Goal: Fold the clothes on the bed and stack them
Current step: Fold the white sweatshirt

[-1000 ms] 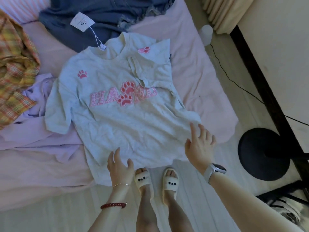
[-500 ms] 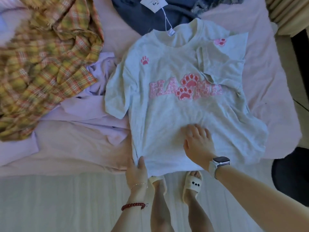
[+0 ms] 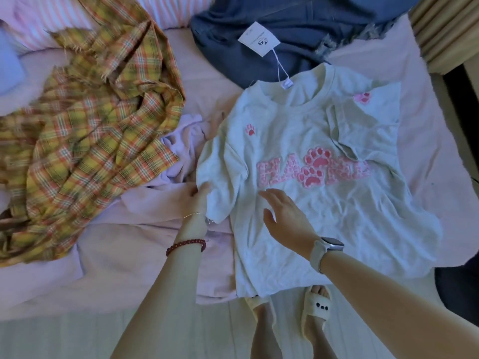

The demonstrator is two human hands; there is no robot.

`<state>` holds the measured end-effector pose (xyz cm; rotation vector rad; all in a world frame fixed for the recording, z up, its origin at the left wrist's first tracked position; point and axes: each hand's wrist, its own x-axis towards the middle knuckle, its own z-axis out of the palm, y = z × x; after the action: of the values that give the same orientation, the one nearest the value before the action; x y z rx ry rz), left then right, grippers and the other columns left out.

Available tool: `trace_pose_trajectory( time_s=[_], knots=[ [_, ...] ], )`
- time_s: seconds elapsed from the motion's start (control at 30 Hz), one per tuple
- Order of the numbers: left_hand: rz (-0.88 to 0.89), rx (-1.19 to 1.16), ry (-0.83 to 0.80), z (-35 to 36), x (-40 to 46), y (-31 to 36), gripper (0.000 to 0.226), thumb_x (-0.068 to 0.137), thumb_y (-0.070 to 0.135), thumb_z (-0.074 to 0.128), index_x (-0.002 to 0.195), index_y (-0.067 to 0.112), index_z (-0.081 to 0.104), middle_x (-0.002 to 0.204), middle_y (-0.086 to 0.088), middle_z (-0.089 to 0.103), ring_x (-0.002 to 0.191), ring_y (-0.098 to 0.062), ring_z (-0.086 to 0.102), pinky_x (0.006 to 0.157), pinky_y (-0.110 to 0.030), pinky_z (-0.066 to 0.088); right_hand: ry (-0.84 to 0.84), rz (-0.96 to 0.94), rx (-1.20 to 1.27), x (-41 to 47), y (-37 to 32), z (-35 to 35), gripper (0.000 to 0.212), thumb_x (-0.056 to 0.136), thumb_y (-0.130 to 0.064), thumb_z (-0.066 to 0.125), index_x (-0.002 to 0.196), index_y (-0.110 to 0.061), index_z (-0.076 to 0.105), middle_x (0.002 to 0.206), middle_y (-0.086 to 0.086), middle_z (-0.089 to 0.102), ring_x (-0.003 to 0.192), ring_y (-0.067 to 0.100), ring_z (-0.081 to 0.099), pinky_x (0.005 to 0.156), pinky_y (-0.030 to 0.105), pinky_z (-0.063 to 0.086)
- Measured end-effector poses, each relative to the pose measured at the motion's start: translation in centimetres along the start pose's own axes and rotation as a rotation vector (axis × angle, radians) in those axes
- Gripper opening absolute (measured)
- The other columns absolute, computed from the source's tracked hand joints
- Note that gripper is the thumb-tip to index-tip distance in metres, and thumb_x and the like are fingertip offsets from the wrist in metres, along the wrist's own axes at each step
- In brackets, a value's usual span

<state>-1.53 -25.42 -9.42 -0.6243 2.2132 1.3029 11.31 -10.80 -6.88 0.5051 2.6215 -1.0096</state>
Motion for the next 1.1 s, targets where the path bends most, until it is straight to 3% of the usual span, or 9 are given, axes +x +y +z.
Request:
trace_pose_trajectory(
  time_s=[0.17,0.33,0.43,0.5,0.6,0.67,0.77,0.83,1.1],
  knots=[
    [0.273,-0.387,0.193,-4.0,0.1,5.8,0.020,0.090,0.017,0.054,0.072,0.016,0.047,0.073,0.004,0.044,0.066,-0.004,0.042,0.060,-0.014,0.036,0.163,-0.065,0.166,2.3,-2.2,-1.4,0.046,0.096,-0.015,0.043,0.141,-0.017,0.037,0.139,0.001,0.042,0.123,0.019,0.046,0.091,0.034,0.047],
    [0.666,0.141,0.357,-5.8,1.0,9.4,0.011,0.095,0.012,0.047,0.095,0.002,0.049,0.095,-0.009,0.051,0.087,-0.023,0.049,0.068,-0.020,0.028,0.064,-0.168,0.035,5.2,-3.6,-1.7,0.055,0.095,-0.019,0.041,0.147,-0.024,0.024,0.154,0.001,0.022,0.139,0.023,0.024,0.103,0.040,0.039],
    [0.413,0.393,0.310,-5.8,2.6,6.3,0.031,0.089,0.024,0.058,0.110,0.002,0.054,0.122,-0.017,0.049,0.110,-0.030,0.043,0.077,-0.032,0.032,-0.238,-0.097,-0.149,6.1,-3.6,-1.0,0.056,0.096,-0.020,0.039,0.148,-0.026,0.019,0.157,-0.002,0.012,0.143,0.020,0.011,0.110,0.042,0.030],
    [0.172,0.118,0.294,-6.6,3.4,5.2,0.023,0.091,0.027,0.055,0.091,0.005,0.060,0.104,-0.012,0.060,0.115,-0.030,0.044,0.083,-0.028,0.035,-0.241,-0.072,-0.180,6.5,-3.8,-0.7,0.056,0.097,-0.022,0.038,0.148,-0.028,0.016,0.157,-0.001,0.008,0.144,0.022,0.008,0.112,0.042,0.026],
    [-0.274,-0.485,-0.007,-7.3,3.4,5.6,0.026,0.094,0.032,0.050,0.077,0.013,0.057,0.070,-0.002,0.064,0.083,-0.024,0.065,0.069,-0.031,0.051,-0.193,-0.148,-0.156,6.8,-4.2,-0.2,0.054,0.097,-0.021,0.038,0.147,-0.027,0.021,0.156,-0.001,0.014,0.142,0.020,0.013,0.111,0.040,0.028],
    [-0.324,-0.471,-0.081,-7.0,3.2,5.8,0.025,0.091,0.034,0.057,0.079,0.012,0.057,0.075,-0.006,0.063,0.068,-0.018,0.056,0.057,-0.029,0.048,-0.186,-0.171,-0.069,7.1,-4.4,0.1,0.049,0.097,-0.017,0.040,0.145,-0.023,0.030,0.153,0.000,0.026,0.139,0.021,0.024,0.108,0.038,0.032],
    [0.305,-0.079,0.049,-6.6,2.6,6.8,0.030,0.078,0.038,0.060,0.084,0.009,0.059,0.082,-0.006,0.058,0.070,-0.018,0.052,0.062,-0.027,0.042,-0.034,0.031,0.521,7.7,-5.5,0.2,0.033,0.097,-0.011,0.043,0.127,-0.018,0.052,0.125,0.006,0.056,0.111,0.022,0.053,0.091,0.029,0.045],
    [0.682,0.166,-0.297,-5.1,0.8,7.8,0.037,0.078,0.042,0.056,0.093,0.010,0.068,0.085,0.006,0.065,0.075,-0.005,0.060,0.070,-0.021,0.045,0.083,0.282,1.076,8.1,-6.1,-0.9,0.024,0.098,-0.011,0.040,0.116,-0.018,0.054,0.105,0.004,0.059,0.093,0.019,0.056,0.077,0.024,0.046],
    [0.583,0.276,0.020,-4.0,1.3,6.1,0.037,0.080,0.028,0.056,0.109,0.006,0.062,0.104,-0.013,0.063,0.097,-0.031,0.058,0.083,-0.035,0.047,0.032,0.614,1.294,8.6,-3.2,-1.3,0.049,0.092,-0.033,0.055,0.135,-0.013,0.039,0.126,0.005,0.053,0.111,0.023,0.055,0.089,0.037,0.050]
  ],
)
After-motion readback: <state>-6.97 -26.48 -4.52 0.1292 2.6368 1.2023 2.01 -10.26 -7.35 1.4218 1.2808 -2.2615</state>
